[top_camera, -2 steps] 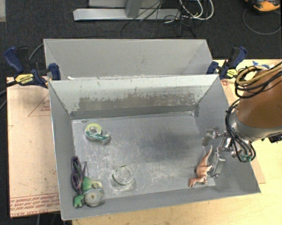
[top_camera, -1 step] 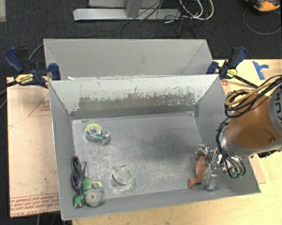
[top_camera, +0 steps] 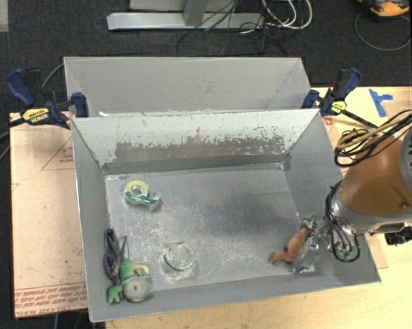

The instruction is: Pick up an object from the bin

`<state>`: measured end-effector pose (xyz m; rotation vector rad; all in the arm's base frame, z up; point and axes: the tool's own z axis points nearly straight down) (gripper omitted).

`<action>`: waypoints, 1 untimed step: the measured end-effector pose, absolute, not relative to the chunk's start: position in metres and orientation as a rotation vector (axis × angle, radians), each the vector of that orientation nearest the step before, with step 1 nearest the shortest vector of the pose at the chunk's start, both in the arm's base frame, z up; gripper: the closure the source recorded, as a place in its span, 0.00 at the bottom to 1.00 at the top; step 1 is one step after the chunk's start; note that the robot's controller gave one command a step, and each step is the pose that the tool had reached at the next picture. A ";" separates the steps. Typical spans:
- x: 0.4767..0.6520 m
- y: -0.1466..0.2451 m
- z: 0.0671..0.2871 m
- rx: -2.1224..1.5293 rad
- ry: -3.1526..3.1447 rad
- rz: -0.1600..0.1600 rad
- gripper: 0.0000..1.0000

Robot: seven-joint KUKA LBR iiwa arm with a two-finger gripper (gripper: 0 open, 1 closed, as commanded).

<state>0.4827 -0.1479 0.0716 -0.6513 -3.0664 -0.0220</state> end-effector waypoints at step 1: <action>0.483 -0.148 0.072 -0.651 -3.067 -0.022 1.00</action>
Offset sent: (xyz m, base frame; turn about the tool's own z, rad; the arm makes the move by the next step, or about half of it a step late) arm 0.0117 -0.0002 0.0568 0.0251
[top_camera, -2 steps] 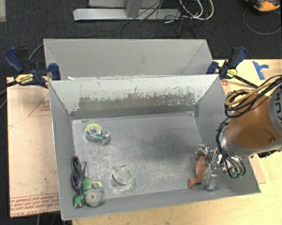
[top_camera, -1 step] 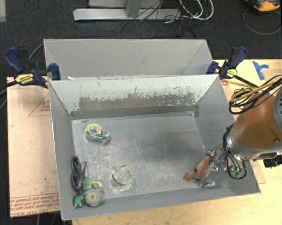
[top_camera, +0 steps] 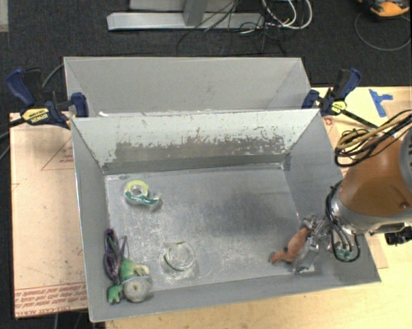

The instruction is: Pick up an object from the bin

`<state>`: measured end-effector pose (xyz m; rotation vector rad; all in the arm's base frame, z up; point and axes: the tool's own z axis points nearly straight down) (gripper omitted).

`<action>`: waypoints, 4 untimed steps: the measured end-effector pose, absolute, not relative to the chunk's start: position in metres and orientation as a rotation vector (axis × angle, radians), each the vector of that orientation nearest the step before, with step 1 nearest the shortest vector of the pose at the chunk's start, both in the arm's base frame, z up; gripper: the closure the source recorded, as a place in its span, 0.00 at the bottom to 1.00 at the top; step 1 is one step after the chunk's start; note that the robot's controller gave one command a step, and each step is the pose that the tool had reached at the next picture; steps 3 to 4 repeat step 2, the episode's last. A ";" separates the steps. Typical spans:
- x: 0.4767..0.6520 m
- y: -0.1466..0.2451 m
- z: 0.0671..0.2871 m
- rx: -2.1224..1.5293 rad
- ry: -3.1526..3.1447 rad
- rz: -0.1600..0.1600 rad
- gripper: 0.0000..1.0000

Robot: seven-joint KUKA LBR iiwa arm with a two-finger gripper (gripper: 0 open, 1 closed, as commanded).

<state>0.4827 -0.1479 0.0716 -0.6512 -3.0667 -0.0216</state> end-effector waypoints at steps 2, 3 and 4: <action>0.495 -0.147 0.128 -0.686 -3.060 -0.022 1.00; 0.495 -0.147 0.128 -0.686 -3.060 -0.022 1.00; 0.495 -0.147 0.128 -0.686 -3.060 -0.022 1.00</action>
Offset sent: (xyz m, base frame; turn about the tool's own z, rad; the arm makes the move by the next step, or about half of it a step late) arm 0.0000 0.0000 0.0000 0.0000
